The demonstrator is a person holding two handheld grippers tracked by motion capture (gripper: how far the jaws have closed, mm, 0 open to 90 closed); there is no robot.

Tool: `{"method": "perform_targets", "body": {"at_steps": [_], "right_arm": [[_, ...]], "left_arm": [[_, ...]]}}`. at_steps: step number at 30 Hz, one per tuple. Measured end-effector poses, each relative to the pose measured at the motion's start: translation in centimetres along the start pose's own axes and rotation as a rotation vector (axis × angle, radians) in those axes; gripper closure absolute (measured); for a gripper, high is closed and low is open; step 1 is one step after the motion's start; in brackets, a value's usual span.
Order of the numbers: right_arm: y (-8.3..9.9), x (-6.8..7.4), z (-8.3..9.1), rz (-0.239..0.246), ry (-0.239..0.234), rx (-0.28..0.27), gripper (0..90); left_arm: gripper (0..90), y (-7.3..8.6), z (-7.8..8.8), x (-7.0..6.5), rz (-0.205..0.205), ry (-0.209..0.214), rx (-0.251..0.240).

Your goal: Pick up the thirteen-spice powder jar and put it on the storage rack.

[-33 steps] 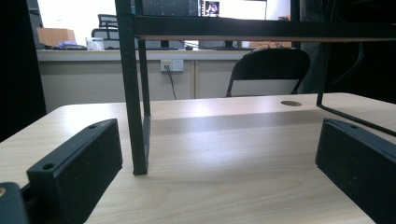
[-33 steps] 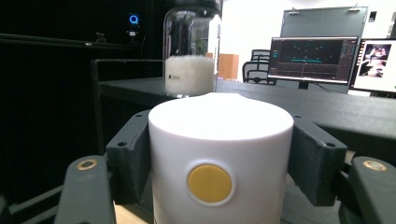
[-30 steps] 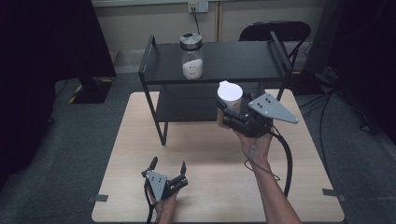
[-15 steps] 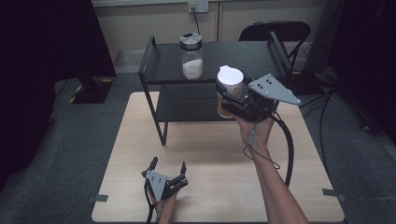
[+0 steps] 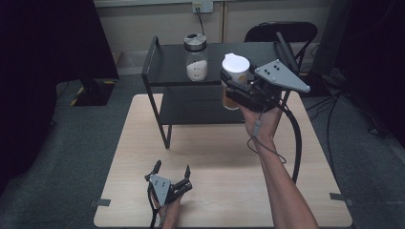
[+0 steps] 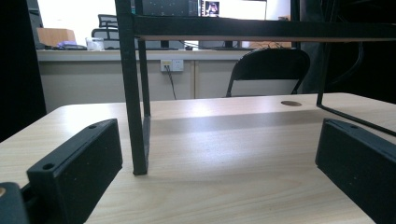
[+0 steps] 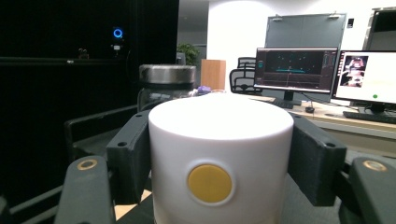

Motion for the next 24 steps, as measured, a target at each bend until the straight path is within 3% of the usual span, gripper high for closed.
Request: {"method": "perform_targets", "body": {"at_steps": [16,24], "right_arm": [[-2.5,-0.4,-0.7,0.001,0.052,-0.009,31.0],[-2.8,-0.6,-1.5,-0.017,0.071,-0.017,31.0]], "left_arm": [[0.1,0.0,0.0,0.0,0.000,0.000,0.000],[0.1,0.0,0.0,0.0,-0.001,0.002,0.000]]}}
Point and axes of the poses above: each handheld gripper's, and its own axes: z roughly backward along the jaws, y roughly out of its underside, x roughly to its left, the point moved 8 cm from there along -z, roughly forward along the jaws, and after that the axes turned 11 degrees about x, right-handed, at the moved point
